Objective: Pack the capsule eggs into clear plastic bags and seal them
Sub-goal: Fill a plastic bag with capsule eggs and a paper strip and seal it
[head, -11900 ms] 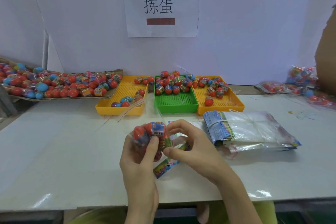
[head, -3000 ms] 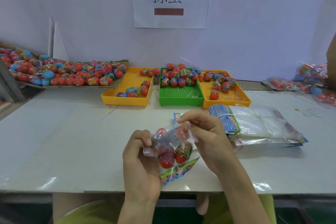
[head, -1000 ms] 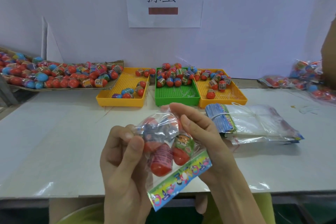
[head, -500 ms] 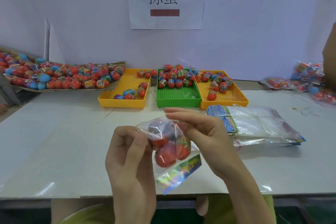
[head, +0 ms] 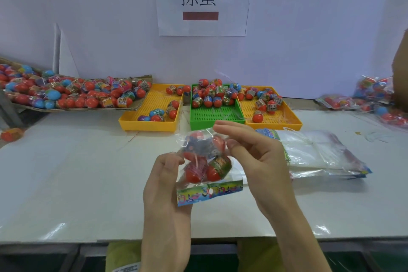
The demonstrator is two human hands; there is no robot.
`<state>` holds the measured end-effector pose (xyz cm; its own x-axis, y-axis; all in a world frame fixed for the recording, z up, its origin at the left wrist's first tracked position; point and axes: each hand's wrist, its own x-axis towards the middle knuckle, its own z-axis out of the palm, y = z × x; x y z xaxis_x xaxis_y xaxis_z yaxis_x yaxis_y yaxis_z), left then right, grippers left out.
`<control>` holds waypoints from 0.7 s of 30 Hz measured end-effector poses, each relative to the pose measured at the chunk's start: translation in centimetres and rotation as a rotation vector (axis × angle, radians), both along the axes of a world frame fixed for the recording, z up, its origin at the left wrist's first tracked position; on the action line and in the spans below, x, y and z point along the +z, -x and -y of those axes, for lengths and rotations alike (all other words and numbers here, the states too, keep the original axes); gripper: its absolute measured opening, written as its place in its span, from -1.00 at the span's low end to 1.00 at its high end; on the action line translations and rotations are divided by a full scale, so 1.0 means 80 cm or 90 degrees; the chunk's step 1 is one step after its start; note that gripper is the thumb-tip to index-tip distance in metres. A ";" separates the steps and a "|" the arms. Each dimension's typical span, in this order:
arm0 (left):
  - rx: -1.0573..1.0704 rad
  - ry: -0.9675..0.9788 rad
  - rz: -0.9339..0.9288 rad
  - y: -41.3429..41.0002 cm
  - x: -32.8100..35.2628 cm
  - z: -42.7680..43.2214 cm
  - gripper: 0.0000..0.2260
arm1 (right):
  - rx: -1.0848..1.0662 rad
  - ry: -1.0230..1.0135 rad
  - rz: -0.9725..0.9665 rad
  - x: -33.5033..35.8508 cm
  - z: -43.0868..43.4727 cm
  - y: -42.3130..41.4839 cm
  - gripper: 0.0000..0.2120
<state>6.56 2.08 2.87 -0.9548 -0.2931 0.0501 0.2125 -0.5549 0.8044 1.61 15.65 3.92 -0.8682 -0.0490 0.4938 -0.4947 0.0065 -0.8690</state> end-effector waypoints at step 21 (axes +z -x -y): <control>0.055 -0.016 0.044 -0.006 0.006 -0.005 -0.62 | 0.108 0.080 0.161 0.003 0.002 -0.011 -0.54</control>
